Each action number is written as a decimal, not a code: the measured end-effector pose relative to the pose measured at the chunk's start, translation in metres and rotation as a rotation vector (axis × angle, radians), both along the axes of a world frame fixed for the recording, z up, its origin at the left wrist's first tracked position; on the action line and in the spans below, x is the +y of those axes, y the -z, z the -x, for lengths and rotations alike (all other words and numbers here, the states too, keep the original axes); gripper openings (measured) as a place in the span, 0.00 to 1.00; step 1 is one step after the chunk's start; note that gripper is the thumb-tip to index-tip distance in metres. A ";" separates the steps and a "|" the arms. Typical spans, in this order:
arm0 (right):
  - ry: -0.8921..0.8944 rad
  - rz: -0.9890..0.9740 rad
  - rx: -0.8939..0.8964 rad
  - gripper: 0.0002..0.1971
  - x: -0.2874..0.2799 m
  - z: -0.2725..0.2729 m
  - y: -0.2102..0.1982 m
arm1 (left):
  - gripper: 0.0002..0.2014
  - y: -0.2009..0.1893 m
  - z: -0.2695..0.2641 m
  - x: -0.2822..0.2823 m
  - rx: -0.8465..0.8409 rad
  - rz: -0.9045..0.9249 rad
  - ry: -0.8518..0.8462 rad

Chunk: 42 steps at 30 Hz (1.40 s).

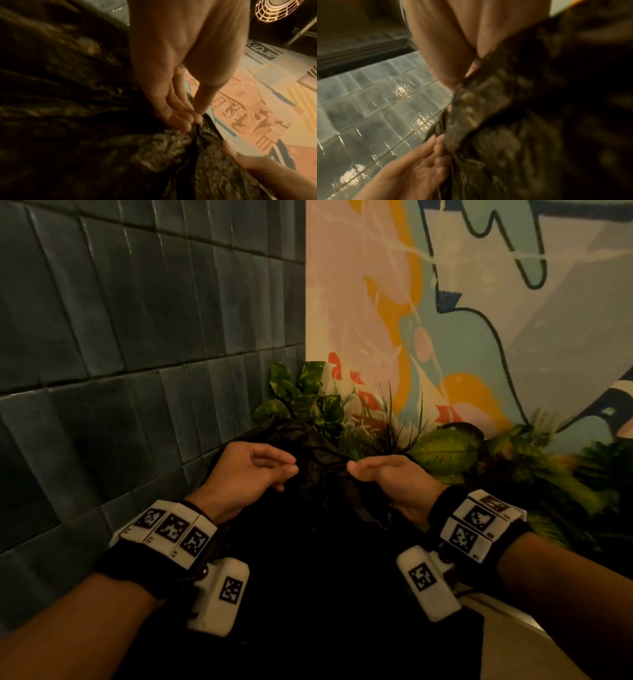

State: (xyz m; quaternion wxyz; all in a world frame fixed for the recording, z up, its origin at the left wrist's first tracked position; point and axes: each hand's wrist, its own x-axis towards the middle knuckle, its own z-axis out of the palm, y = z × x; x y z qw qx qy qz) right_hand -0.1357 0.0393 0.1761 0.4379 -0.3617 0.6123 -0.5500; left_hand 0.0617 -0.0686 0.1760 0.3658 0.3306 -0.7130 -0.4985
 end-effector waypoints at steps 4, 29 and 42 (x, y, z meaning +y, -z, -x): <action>-0.050 0.093 0.004 0.06 0.001 -0.004 0.001 | 0.09 -0.006 0.008 0.015 0.025 -0.226 0.170; -0.376 -0.172 0.729 0.11 0.042 0.048 0.001 | 0.08 -0.067 -0.043 -0.080 0.292 0.188 -0.761; -0.459 -0.013 0.814 0.19 0.018 0.029 -0.105 | 0.05 -0.128 -0.006 -0.020 -0.386 0.677 0.136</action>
